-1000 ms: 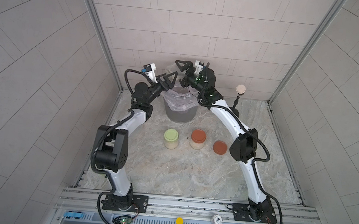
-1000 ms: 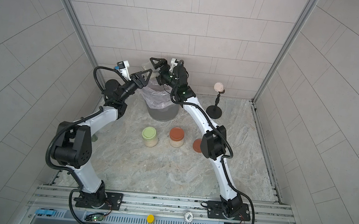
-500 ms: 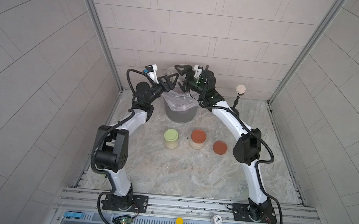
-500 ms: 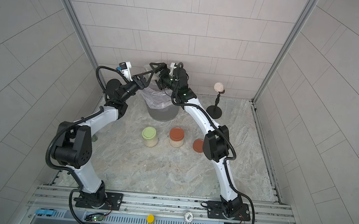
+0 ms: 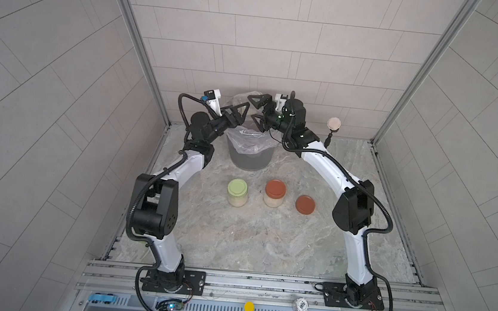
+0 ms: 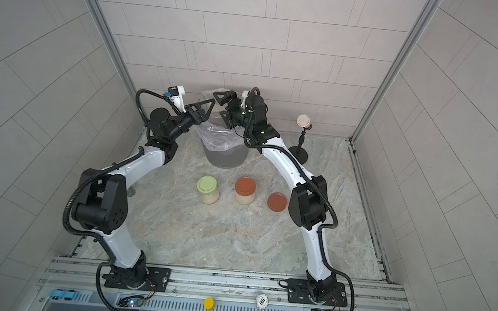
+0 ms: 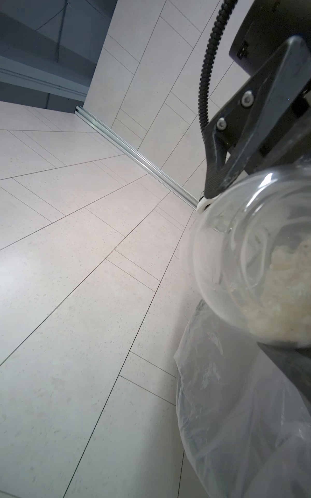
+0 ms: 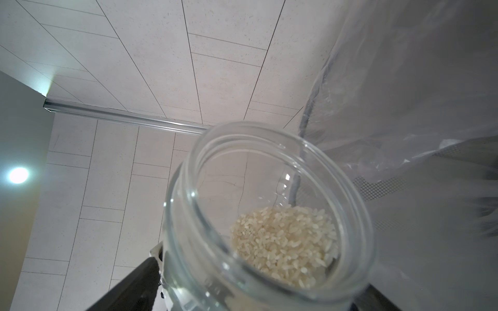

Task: Empty moldy rice from jars
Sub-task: Pour the moldy rice from the jar into the trash bin.

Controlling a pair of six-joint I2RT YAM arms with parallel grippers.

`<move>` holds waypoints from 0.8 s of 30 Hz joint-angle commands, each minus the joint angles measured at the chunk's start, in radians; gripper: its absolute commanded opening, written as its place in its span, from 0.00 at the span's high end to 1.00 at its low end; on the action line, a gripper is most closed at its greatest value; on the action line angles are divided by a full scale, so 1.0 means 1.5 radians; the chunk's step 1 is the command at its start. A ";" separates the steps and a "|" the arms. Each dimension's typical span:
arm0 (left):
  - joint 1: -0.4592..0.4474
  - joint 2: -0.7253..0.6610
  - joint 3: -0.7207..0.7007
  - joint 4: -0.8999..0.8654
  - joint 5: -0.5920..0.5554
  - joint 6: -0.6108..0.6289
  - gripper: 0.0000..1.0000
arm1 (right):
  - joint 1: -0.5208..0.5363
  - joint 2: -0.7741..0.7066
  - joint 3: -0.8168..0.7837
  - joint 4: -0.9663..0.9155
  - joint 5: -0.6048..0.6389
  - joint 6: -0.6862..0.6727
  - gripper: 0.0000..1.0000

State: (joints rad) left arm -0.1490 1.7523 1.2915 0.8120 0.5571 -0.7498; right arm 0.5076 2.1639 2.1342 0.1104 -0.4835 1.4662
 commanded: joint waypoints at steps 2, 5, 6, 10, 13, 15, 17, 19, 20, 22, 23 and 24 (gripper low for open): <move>0.000 -0.037 0.042 0.046 -0.009 0.013 1.00 | -0.005 -0.050 -0.016 0.008 -0.005 -0.004 0.01; 0.000 -0.034 0.046 0.045 -0.009 0.013 1.00 | -0.009 -0.067 -0.038 0.011 -0.005 -0.011 0.00; 0.000 -0.033 0.047 0.044 -0.008 0.013 1.00 | -0.010 -0.073 -0.045 0.010 -0.002 -0.014 0.00; 0.000 -0.030 0.055 0.037 -0.008 0.013 1.00 | -0.015 -0.089 -0.047 -0.022 0.002 -0.039 0.01; 0.000 -0.028 0.059 0.035 -0.008 0.013 1.00 | -0.016 -0.098 -0.047 -0.047 0.007 -0.057 0.01; 0.000 -0.029 0.059 0.032 -0.008 0.029 1.00 | -0.015 -0.103 -0.048 -0.056 0.010 -0.064 0.01; 0.000 -0.030 0.060 0.023 -0.010 0.038 1.00 | -0.015 -0.109 -0.048 -0.078 0.014 -0.077 0.00; 0.000 -0.030 0.060 0.019 -0.009 0.040 1.00 | -0.015 -0.119 -0.052 -0.101 0.022 -0.096 0.01; 0.000 -0.030 0.060 0.018 -0.008 0.041 1.00 | -0.016 -0.127 -0.056 -0.108 0.026 -0.102 0.00; 0.000 -0.030 0.062 0.011 -0.008 0.047 1.00 | -0.016 -0.145 -0.069 -0.110 0.035 -0.115 0.01; -0.001 -0.030 0.064 0.006 -0.008 0.050 1.00 | -0.016 -0.152 -0.075 -0.112 0.041 -0.122 0.01; -0.001 -0.028 0.068 -0.004 -0.007 0.055 1.00 | -0.016 -0.164 -0.082 -0.116 0.049 -0.131 0.00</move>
State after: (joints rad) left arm -0.1490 1.7515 1.3243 0.7403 0.5484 -0.6949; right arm 0.4847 1.9999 2.0228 -0.0418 -0.4469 1.3182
